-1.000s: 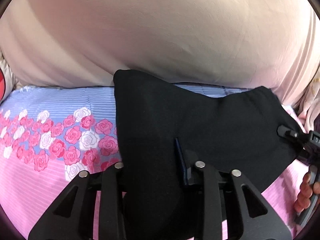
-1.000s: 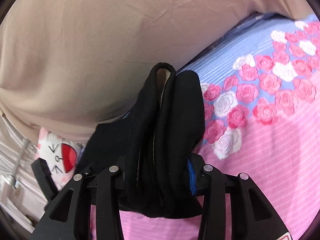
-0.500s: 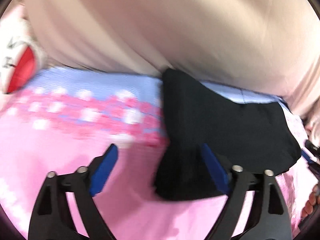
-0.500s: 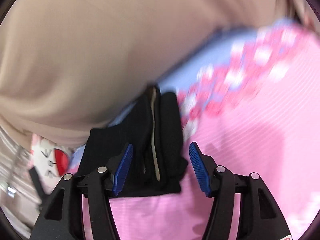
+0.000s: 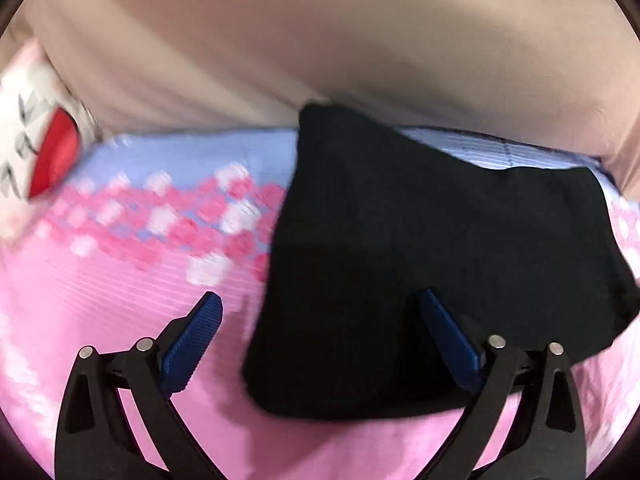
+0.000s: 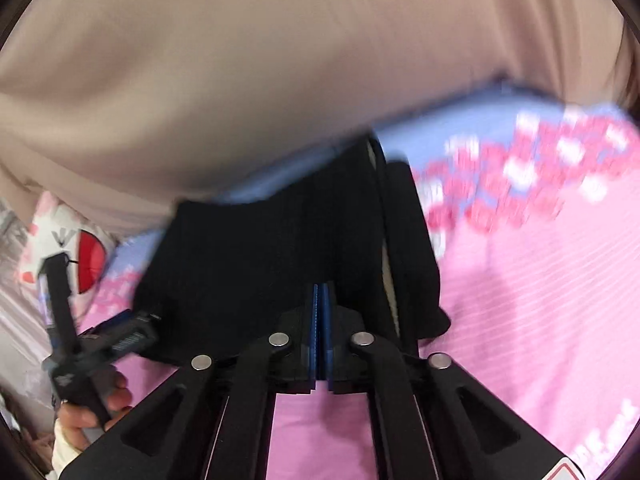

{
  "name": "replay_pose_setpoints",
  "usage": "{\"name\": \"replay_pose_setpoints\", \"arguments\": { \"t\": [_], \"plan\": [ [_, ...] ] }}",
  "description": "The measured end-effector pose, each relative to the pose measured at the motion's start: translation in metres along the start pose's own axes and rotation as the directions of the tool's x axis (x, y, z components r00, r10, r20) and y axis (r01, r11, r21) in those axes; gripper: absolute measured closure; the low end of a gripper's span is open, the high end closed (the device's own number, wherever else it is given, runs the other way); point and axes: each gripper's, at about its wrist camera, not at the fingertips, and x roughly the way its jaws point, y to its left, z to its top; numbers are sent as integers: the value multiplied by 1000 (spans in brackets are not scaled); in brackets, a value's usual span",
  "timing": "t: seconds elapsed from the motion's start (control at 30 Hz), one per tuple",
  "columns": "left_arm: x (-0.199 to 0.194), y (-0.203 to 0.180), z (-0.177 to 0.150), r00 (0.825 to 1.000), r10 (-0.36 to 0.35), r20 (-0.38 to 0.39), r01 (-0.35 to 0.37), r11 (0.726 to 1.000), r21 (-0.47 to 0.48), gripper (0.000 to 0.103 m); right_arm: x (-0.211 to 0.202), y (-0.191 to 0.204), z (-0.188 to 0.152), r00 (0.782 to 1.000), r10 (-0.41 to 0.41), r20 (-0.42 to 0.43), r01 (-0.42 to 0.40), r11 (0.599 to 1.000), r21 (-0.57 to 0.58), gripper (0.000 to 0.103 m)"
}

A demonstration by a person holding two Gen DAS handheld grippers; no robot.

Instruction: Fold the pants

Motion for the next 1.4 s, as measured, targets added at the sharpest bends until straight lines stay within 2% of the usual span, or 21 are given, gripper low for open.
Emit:
{"name": "replay_pose_setpoints", "arguments": {
  "t": [0.07,0.1,0.2,0.37,0.53,0.7,0.83,1.0,1.07,1.13,1.2,1.23,1.27,1.3,1.33,1.4],
  "plan": [
    [-26,3,-5,999,13,43,-13,1000,16,6,-25,8,-5,999,17,52,-17,1000,-9,99],
    [-37,4,-9,999,5,51,-6,1000,25,6,-35,12,-9,997,5,77,-3,1000,-21,93],
    [-61,7,-23,998,-16,57,14,999,39,6,-59,16,-26,990,-49,132,57,997,-61,92],
    [-79,-4,-41,997,-25,71,21,998,53,6,-63,34,-54,977,-104,185,127,985,-117,92],
    [-70,-6,-59,995,-57,82,54,998,35,6,-48,35,-75,982,-126,143,148,978,-150,92],
    [-66,-2,-70,992,-27,127,22,999,36,6,-38,38,-89,976,-174,132,197,962,-189,92],
    [-67,1,-71,987,-28,158,23,999,32,6,-35,37,-90,977,-174,121,194,964,-182,92],
    [-63,-4,-73,989,-14,148,6,998,55,6,-34,33,-90,979,-170,112,186,969,-160,92],
    [-66,-3,-73,990,-27,137,20,998,51,6,-36,34,-91,980,-165,112,182,970,-161,92],
    [-80,6,-70,986,-85,144,82,996,32,6,-42,36,-90,984,-140,111,156,975,-156,92],
    [-89,15,-60,982,-134,135,133,991,15,6,-56,36,-83,990,-82,117,96,988,-124,91],
    [-91,22,-49,979,-167,117,168,986,3,5,-63,33,-73,991,-55,125,68,993,-98,88],
    [-89,25,-41,978,-183,98,184,983,-8,5,-65,29,-63,991,-51,125,61,995,-79,72],
    [-83,30,-31,977,-201,69,203,979,-26,5,-62,25,-52,991,-61,117,68,996,-64,43],
    [-70,35,-21,975,-220,35,222,974,-54,5,-57,20,-44,992,-76,100,81,995,-51,35],
    [-38,43,-13,974,-224,-25,221,970,-106,5,-39,0,-26,989,-127,77,128,992,-3,35]
  ]
}}
